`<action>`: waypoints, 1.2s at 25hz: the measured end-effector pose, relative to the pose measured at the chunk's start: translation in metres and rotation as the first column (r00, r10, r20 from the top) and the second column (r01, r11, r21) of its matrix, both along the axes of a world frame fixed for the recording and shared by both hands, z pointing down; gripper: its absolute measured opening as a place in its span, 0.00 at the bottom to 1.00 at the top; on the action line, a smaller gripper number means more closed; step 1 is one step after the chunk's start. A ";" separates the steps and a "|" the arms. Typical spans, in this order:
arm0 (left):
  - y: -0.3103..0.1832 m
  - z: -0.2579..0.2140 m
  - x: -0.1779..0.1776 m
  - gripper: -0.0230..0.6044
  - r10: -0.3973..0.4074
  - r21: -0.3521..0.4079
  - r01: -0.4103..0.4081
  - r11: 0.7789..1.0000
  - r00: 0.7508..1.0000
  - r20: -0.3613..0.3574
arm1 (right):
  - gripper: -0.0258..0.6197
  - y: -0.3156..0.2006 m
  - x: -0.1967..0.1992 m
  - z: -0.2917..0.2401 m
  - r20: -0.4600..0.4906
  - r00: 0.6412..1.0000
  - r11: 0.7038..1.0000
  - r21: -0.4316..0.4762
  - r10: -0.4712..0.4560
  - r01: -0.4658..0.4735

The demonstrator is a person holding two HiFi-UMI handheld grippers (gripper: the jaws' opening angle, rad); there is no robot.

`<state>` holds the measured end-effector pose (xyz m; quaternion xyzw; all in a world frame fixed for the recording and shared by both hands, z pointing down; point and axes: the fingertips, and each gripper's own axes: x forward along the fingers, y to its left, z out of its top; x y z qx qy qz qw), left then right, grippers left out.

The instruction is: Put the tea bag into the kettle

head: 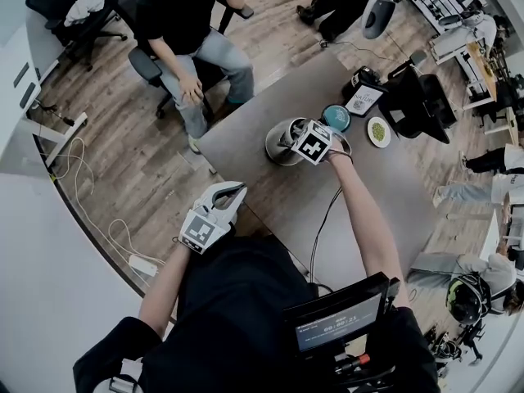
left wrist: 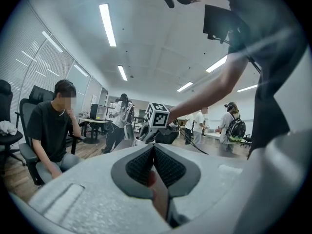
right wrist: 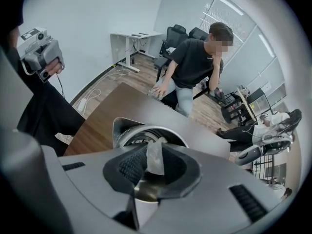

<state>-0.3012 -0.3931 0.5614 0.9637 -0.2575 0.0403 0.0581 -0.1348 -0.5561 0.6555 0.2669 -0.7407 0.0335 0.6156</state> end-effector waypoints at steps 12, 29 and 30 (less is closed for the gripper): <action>0.005 0.002 -0.001 0.04 0.009 -0.003 -0.009 1.000 1.000 0.007 | 0.15 0.003 -0.002 -0.003 0.048 0.999 1.000 0.001 -0.021 0.021; 0.010 0.003 0.000 0.04 0.021 0.008 -0.021 1.000 1.000 0.013 | 0.21 0.005 0.002 -0.007 0.038 0.999 0.999 0.007 0.031 -0.032; 0.010 0.003 0.000 0.04 0.023 0.008 -0.023 1.000 1.000 0.014 | 0.23 0.006 0.002 -0.008 0.035 0.999 0.999 0.006 0.037 -0.037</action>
